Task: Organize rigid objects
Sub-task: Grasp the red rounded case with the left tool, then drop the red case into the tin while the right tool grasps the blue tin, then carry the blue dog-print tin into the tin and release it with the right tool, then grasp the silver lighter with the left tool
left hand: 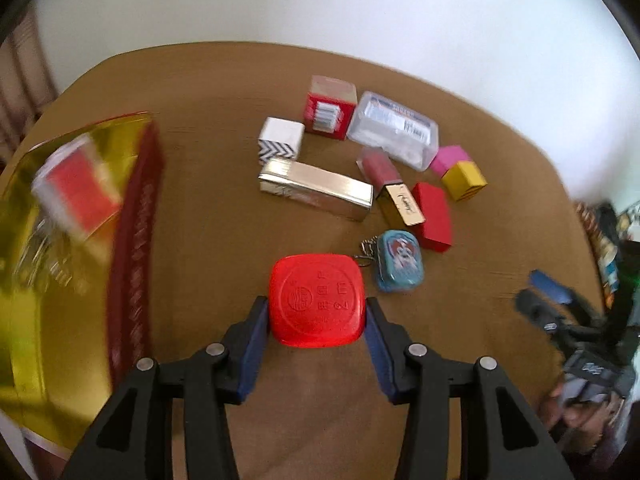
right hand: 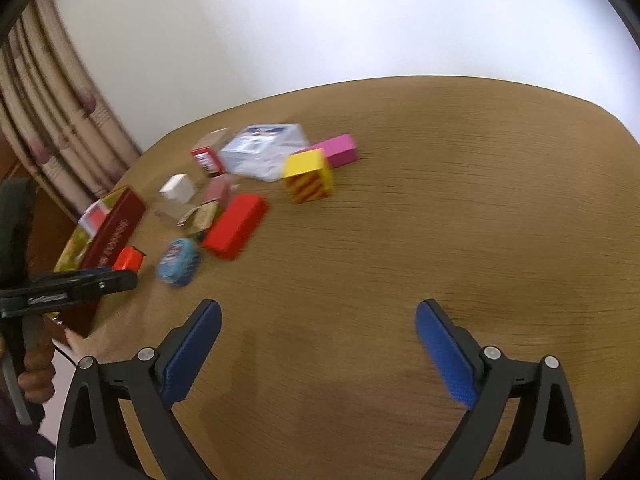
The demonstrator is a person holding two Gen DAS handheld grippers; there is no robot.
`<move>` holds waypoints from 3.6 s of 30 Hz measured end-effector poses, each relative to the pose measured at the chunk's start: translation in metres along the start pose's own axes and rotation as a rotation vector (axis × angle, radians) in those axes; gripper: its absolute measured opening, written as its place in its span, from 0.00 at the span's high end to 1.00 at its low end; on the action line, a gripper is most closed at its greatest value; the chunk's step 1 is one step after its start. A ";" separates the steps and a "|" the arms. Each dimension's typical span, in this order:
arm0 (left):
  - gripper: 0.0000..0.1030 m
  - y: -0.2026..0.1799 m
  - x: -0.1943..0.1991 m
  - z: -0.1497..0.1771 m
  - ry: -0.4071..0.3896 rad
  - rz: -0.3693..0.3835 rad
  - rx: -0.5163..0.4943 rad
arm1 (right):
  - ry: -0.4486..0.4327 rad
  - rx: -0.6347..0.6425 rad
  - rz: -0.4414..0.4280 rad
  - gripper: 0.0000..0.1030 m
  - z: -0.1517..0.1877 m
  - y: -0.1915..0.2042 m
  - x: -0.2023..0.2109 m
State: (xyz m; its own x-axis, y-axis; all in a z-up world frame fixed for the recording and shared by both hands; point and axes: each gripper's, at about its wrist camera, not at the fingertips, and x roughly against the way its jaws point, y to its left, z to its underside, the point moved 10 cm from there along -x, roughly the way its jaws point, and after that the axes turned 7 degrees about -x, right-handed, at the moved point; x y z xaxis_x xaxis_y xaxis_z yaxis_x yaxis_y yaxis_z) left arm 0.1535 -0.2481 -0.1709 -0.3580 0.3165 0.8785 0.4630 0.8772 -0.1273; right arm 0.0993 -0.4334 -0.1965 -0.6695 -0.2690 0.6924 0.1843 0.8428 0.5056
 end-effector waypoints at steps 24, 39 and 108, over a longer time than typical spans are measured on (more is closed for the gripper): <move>0.50 0.146 0.115 0.021 -0.166 -0.217 0.175 | 0.184 0.012 0.040 0.47 -0.008 0.105 -0.086; 0.47 0.159 0.128 0.051 -0.202 -0.081 0.367 | 0.204 0.035 0.037 0.70 -0.006 0.111 -0.086; 0.47 0.005 0.022 -0.058 0.046 0.118 0.431 | -0.091 0.062 0.283 0.13 -0.006 -0.075 0.016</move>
State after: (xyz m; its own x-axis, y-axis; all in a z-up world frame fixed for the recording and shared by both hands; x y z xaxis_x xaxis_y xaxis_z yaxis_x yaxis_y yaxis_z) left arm 0.1949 -0.2574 -0.1258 -0.2818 0.4156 0.8648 0.1151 0.9095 -0.3995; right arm 0.0794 -0.5038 -0.2204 -0.6601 0.0207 0.7509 0.3301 0.9059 0.2652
